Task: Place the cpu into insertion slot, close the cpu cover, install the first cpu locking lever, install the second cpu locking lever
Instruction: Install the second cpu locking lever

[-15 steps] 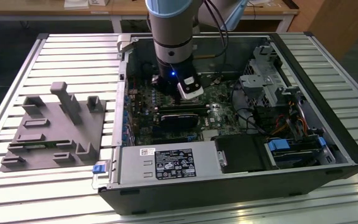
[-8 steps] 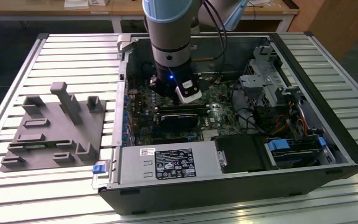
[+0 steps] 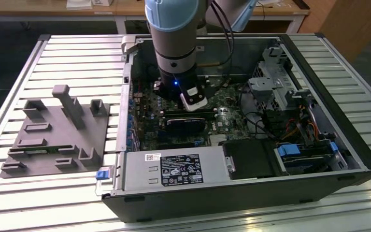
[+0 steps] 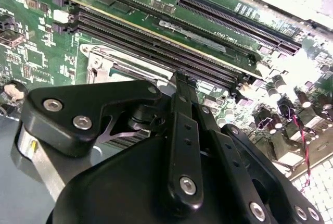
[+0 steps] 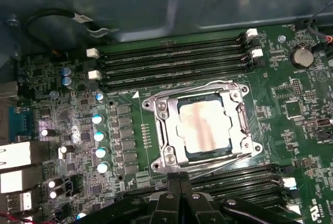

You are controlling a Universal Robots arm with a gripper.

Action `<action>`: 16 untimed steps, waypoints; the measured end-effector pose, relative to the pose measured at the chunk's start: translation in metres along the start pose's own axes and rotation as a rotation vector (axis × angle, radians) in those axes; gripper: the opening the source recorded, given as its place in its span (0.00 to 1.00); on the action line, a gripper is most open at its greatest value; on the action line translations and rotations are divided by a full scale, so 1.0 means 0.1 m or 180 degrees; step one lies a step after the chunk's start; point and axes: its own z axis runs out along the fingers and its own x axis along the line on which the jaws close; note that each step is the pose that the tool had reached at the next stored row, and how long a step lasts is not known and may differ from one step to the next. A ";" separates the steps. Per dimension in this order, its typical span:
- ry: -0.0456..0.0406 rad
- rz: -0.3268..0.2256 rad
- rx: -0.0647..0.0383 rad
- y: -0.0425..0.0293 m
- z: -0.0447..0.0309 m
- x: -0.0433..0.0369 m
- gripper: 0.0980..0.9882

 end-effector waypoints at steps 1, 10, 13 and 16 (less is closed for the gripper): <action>0.0005 0.0000 -0.0027 -0.008 0.005 0.003 0.01; 0.0018 0.0001 -0.0096 -0.103 0.004 -0.010 0.01; 0.0030 0.0001 -0.0162 -0.107 0.019 -0.009 0.01; 0.0037 0.0000 -0.0200 -0.112 0.040 -0.008 0.01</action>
